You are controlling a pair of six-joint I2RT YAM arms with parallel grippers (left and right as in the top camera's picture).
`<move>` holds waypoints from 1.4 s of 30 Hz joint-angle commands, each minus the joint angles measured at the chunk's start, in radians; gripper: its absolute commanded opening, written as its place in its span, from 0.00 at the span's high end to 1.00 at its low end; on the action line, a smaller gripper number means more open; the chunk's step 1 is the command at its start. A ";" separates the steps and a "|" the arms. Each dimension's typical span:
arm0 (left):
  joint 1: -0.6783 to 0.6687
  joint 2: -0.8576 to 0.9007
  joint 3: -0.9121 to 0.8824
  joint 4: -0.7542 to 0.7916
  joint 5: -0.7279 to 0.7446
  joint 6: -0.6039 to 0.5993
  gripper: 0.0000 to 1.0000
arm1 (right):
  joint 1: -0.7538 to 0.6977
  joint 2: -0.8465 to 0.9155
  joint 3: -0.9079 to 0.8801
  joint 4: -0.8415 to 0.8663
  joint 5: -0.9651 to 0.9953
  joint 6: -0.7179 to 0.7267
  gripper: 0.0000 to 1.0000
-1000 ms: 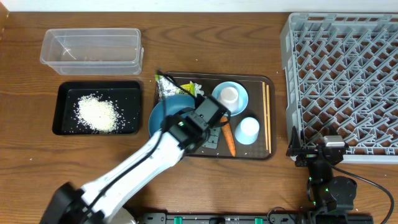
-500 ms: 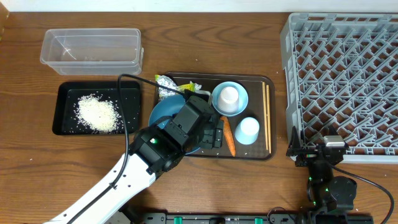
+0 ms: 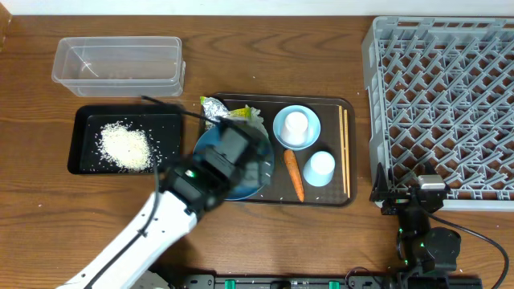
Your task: Sort waste into correct bins and load items into the dishwasher rack
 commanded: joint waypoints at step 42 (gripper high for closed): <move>0.213 0.006 0.009 -0.141 -0.091 -0.018 0.00 | 0.027 -0.001 -0.002 -0.004 0.010 -0.014 0.01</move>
